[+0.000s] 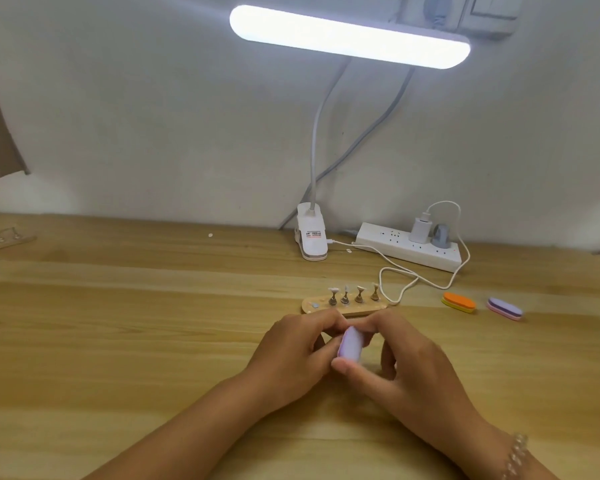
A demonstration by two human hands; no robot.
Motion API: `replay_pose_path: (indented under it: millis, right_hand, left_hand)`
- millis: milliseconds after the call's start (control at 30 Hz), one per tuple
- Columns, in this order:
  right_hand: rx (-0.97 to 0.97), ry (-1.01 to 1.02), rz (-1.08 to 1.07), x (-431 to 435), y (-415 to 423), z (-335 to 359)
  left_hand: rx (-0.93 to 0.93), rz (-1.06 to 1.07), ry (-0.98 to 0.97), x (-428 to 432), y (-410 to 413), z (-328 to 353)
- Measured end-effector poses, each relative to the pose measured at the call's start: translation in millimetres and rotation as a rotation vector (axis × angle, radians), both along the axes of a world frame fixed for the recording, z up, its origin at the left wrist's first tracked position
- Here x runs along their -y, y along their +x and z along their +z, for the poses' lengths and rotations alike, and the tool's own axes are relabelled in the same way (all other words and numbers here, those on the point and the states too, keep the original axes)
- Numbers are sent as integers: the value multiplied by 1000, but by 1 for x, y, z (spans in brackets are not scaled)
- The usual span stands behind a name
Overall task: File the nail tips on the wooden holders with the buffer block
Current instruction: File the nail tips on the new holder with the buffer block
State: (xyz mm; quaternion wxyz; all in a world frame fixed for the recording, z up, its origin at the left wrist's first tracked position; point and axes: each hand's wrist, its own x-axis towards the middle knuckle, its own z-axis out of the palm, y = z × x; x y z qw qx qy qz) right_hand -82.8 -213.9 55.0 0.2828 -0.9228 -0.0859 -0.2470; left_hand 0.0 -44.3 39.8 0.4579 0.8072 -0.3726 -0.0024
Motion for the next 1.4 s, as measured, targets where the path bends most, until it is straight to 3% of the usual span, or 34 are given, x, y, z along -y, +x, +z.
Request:
replay_pose_path:
  millis: [100,233,367,500,633,733,867,1000,1167,1400]
  right_hand:
    - [16,142,-73,8,5,2]
    - [9,-14,14,0,-3,3]
    - [-10,98,-33,5,2,6]
    - [-8,-14,12,-1,-3,7]
    - [-19,57,-51,2,-2,6]
    - [-60,-49,26,-4,-5,4]
    - [-35,76,-19,3,1,6]
    - [-42,-14,11,-3,-2,6]
    - [-97,152,-109,9,-1,8]
    - [-185,-127,-85,4,-3,2]
  left_hand:
    - [10,-1,-19,1,-3,2]
    - [3,-4,-6,-1,-4,3]
    - [-4,6,-4,0,-3,2]
    - [-13,-5,2,-1,-5,2]
    - [-36,5,-32,1,-5,4]
    - [-50,5,-48,1,-5,5]
    - [-56,11,-42,0,-6,6]
    - [-59,19,-21,-1,-5,6]
    - [-123,-1,-74,0,-6,7]
    - [-87,0,-25,-1,-7,10]
